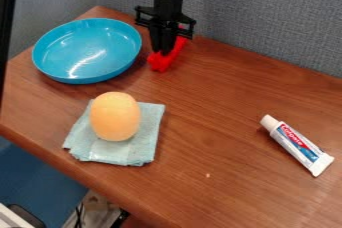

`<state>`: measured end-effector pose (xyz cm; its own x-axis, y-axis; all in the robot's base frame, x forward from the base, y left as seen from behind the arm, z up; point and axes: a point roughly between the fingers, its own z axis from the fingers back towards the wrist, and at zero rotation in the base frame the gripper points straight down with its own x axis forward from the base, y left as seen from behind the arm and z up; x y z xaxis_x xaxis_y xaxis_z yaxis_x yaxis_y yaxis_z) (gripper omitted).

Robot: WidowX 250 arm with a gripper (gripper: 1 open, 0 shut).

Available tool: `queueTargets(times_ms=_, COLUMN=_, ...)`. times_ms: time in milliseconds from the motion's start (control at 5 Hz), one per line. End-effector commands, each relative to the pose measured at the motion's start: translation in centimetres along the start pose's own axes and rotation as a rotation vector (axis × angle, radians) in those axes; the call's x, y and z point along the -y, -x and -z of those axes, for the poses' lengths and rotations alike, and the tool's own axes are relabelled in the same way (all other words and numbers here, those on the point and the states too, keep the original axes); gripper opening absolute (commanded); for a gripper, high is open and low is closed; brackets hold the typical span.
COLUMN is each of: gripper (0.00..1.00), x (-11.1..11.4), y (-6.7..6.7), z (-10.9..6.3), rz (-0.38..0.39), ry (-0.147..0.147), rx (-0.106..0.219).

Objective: Put the red object on the blue plate

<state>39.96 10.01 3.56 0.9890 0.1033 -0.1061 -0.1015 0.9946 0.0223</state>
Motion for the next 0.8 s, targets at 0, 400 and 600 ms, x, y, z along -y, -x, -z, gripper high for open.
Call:
queueTargets(times_ms=0, gripper=0.0, x=-0.3, y=0.5, z=-2.6, rz=-0.006, ry=0.011, rx=0.044)
queueTargets(times_ms=400, gripper=0.0, x=0.2, y=1.1, z=-4.0, rz=0.007, ry=0.045, rx=0.056)
queueTargets(times_ms=600, gripper=0.0, x=0.1, y=1.4, z=-4.7, rz=0.005, ry=0.055, rx=0.068)
